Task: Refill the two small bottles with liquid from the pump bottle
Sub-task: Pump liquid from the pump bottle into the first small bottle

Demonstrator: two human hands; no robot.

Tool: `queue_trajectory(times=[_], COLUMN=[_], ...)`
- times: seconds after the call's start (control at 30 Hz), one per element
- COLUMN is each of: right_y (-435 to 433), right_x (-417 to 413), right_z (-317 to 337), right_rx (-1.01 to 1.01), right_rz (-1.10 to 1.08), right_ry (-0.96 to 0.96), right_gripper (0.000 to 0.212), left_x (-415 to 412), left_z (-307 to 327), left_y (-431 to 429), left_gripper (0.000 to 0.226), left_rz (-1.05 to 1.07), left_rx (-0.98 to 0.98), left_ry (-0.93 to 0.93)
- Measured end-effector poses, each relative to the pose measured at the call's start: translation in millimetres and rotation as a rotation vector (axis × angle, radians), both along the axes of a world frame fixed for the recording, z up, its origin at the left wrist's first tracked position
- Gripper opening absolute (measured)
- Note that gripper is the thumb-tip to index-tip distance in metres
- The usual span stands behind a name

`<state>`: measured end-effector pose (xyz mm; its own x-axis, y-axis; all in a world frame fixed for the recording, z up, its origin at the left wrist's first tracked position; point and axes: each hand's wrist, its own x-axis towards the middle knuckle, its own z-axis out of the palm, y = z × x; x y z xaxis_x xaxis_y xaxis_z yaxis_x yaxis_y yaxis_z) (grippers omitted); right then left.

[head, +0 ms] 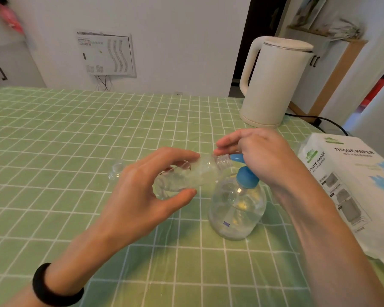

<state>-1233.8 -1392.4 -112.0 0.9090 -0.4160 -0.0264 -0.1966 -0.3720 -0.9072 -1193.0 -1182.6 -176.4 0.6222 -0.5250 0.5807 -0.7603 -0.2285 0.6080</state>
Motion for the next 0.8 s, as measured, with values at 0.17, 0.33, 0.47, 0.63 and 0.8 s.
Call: queue_trajectory(times=[0.17, 0.33, 0.47, 0.63, 0.8], right_y=[4.5, 2.3, -0.3, 1.4, 2.9], right_x=[1.8, 1.2, 0.9, 2.5, 2.1], right_z=[-4.5, -2.9, 0.8, -2.3, -6.2], right_rx=[0.02, 0.006, -0.022, 0.003, 0.025], right_rz=[-0.027, -0.007, 0.017, -0.002, 0.005], right_ry=[0.04, 0.049, 0.047, 0.033, 0.068], right_gripper=[0.044, 0.043, 0.042, 0.043, 0.042], left_x=[0.7, -0.4, -0.6, -0.7, -1.5], left_z=[0.8, 1.0, 1.0, 1.6, 1.1], left_y=[0.6, 1.3, 0.2, -0.1, 1.6], left_gripper=[0.05, 0.05, 0.05, 0.049, 0.05], left_rz=[0.006, 0.005, 0.009, 0.011, 0.018], left_rx=[0.001, -0.008, -0.008, -0.01, -0.014], left_ry=[0.006, 0.005, 0.005, -0.001, 0.005])
